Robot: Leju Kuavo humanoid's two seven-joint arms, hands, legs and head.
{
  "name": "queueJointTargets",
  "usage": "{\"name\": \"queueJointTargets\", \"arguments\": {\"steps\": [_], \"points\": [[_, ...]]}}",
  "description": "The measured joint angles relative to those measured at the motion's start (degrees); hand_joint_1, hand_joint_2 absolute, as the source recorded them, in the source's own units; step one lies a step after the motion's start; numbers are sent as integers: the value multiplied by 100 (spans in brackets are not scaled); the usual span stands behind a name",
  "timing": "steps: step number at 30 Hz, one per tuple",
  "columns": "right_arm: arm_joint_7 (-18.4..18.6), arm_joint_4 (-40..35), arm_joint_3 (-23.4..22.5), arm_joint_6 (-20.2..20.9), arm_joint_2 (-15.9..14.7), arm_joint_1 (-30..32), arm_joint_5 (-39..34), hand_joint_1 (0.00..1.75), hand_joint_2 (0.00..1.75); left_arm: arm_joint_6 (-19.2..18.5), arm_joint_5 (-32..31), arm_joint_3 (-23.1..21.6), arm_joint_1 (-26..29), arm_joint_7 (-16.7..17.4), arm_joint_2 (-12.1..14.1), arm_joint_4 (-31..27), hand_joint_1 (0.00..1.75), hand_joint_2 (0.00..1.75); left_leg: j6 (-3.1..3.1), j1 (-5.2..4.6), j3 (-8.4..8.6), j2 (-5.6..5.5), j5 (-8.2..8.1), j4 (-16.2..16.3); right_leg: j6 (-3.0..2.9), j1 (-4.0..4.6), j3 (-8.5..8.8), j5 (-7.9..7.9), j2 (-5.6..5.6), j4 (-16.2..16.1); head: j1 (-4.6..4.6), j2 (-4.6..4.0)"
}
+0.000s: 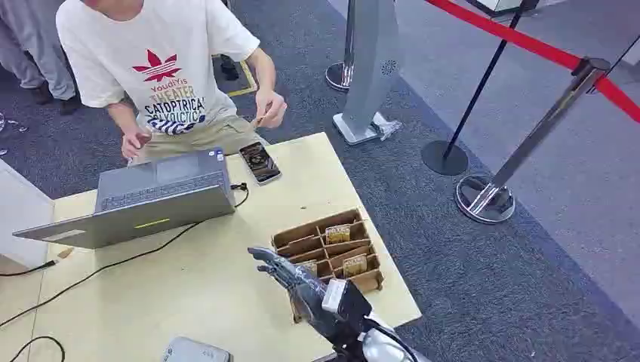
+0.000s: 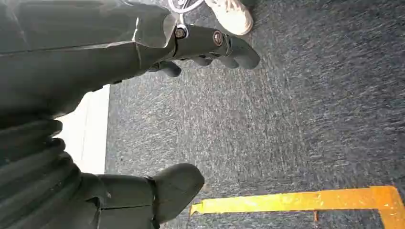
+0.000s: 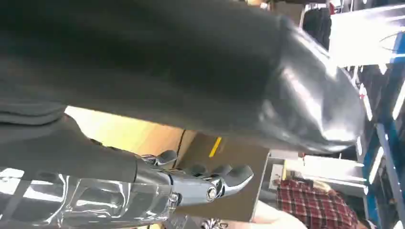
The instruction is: Pass the card to the sensor for recognition and then transmit it.
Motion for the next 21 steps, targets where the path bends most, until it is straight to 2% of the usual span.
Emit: {"name": "queueJointTargets", "arguments": {"steps": [8,20,21], "points": [[-66,4,35,-217,-167,-5,-134,0,0,46,29,-17,1,-53,2,0,0,175,0,0,-1,0,0,0,0,0,0,0,0,0,0,0],[-40,4,230,-232,-195,-110,-180,0,0,116,153,-15,20,-120,2,0,0,175,0,1,-2,0,0,0,0,0,0,0,0,1,0,0],[-24,4,243,-230,-195,-131,-180,0,175,125,153,-17,22,-125,2,0,0,175,0,1,-2,0,0,0,0,0,0,0,0,1,0,0]]}}
